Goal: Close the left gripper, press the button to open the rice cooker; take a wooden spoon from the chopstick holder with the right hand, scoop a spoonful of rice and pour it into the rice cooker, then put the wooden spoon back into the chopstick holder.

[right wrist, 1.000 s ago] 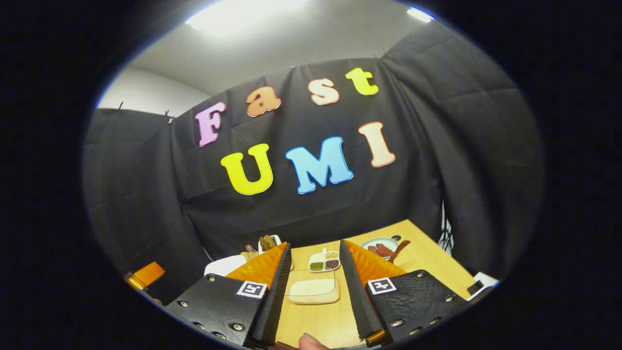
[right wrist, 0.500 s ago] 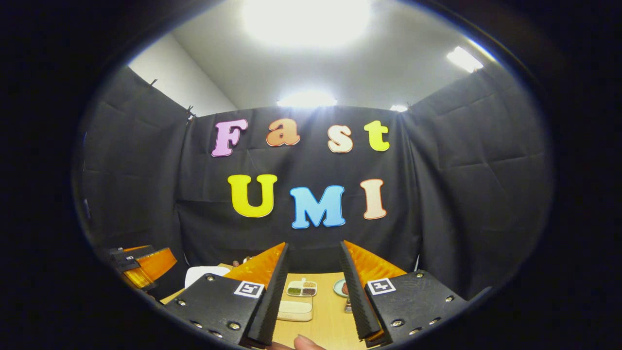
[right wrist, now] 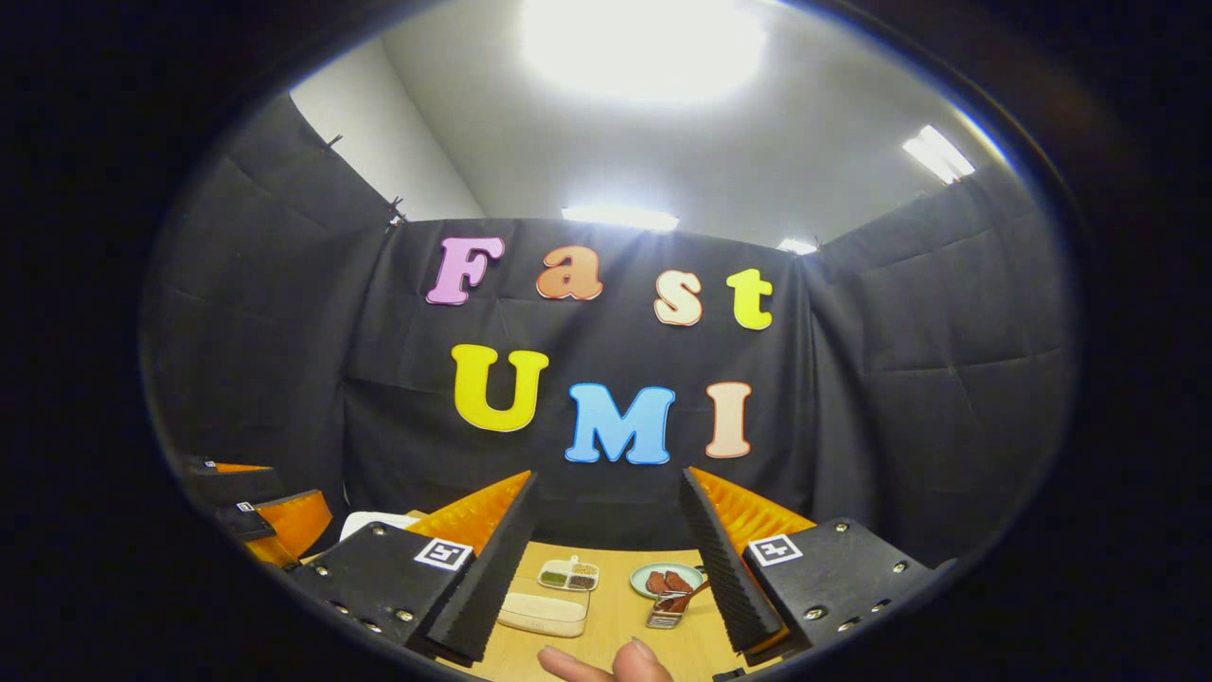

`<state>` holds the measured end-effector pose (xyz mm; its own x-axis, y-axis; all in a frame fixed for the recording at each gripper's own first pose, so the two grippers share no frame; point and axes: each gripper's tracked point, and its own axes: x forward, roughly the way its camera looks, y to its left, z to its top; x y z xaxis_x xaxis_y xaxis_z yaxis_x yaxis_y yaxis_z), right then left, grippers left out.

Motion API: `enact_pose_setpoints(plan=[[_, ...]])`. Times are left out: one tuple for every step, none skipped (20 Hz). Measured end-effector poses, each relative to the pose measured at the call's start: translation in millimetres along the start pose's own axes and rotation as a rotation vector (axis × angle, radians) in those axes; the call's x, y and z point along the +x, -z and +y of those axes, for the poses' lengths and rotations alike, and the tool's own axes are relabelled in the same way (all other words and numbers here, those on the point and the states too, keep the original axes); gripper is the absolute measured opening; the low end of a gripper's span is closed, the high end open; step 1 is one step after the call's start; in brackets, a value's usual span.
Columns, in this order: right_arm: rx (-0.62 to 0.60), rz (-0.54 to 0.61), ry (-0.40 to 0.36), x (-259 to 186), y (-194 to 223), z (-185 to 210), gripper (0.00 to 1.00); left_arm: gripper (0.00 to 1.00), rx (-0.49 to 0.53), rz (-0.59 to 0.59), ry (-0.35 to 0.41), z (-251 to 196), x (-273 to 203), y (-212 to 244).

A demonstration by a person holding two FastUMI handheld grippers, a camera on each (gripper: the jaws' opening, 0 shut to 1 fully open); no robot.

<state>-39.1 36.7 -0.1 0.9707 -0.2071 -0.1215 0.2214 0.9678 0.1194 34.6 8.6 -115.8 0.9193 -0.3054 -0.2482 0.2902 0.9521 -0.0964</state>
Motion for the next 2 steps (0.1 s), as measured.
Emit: enact_pose_setpoints(plan=[[-0.005, 0.005, -0.014, 1.1, 1.1, 4.5, 0.96, 0.93, 0.002, -0.001, -0.005, 1.4, -0.5, -1.2], [-0.009, 0.009, -0.015, 2.1, 3.5, 4.6, 0.98, 0.93, 0.003, -0.001, -0.009, 1.6, -1.3, -0.3]])
